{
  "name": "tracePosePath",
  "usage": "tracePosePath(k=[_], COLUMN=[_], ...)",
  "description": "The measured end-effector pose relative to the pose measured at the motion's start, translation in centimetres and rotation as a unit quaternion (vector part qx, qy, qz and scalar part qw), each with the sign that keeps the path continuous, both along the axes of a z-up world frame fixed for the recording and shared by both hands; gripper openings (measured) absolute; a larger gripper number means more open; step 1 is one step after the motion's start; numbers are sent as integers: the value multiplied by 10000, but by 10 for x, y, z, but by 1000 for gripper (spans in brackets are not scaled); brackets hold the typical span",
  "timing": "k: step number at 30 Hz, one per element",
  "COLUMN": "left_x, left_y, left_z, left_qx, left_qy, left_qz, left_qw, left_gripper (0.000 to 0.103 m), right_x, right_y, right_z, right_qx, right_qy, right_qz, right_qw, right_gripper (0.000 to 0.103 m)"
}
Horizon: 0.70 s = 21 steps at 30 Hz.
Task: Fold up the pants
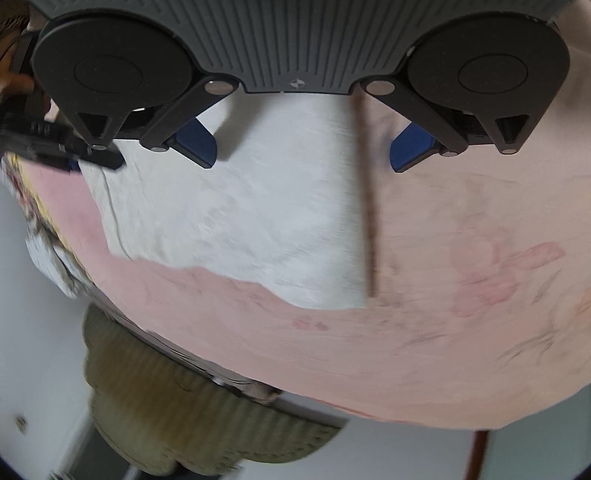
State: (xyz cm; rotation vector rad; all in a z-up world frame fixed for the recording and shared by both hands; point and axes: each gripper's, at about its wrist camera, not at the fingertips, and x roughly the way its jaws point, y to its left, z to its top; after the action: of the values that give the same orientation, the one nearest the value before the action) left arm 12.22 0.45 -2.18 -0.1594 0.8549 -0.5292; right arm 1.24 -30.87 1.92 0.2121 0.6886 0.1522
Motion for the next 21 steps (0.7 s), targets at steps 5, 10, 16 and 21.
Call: tracePosePath(k=[5, 10, 16, 21], left_x=[-27, -43, -45, -18], left_y=[-17, -16, -17, -21], left_z=[7, 21, 44, 73], left_qx=[431, 555, 660, 988], left_qy=[-675, -1204, -1772, -2296], left_qz=[-33, 86, 164, 375], left_qw=[9968, 9911, 9818, 9675], left_gripper=[21, 7, 8, 8], right_x=[-17, -22, -19, 13], right_y=[-7, -1, 25, 42], right_z=[4, 17, 50, 68], right_qx=[117, -39, -605, -871], right_qy=[-318, -658, -1247, -1505], right_qz=[1, -7, 247, 386], right_qw=[9994, 9978, 9900, 9840], right_gripper=[35, 25, 21, 21])
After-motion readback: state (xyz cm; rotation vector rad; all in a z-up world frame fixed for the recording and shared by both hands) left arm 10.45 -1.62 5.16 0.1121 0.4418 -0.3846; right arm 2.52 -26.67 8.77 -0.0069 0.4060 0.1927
